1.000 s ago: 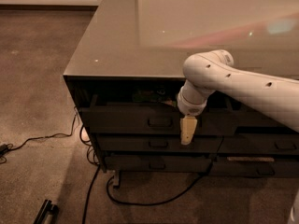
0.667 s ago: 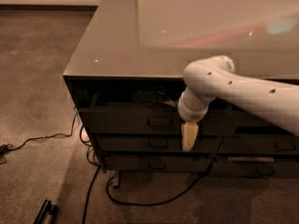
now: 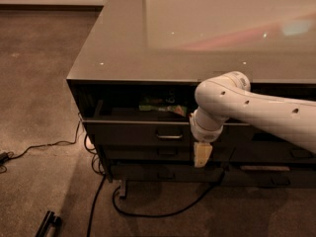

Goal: Open top drawer

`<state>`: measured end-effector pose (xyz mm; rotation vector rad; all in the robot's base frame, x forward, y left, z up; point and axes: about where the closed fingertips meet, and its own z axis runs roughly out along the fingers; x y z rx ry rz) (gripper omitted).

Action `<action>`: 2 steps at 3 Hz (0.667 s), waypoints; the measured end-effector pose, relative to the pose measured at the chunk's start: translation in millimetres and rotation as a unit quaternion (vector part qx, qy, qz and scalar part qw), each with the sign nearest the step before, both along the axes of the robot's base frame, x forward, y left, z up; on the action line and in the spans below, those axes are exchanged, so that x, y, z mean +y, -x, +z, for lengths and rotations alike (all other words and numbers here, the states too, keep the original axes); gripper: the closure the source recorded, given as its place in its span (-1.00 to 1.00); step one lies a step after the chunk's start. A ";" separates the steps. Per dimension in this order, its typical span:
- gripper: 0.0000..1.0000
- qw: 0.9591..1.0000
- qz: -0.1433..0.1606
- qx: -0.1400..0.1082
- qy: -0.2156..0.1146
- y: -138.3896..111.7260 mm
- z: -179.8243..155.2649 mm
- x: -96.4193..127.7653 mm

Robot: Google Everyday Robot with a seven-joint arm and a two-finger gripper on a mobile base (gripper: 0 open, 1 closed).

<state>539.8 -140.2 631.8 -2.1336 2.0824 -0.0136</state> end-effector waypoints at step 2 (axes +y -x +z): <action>0.28 1.000 -0.003 0.002 0.009 24.7 3.8 -7.9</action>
Offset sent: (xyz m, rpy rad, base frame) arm -0.1233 -0.0507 -0.0024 -0.0857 0.0138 -0.0604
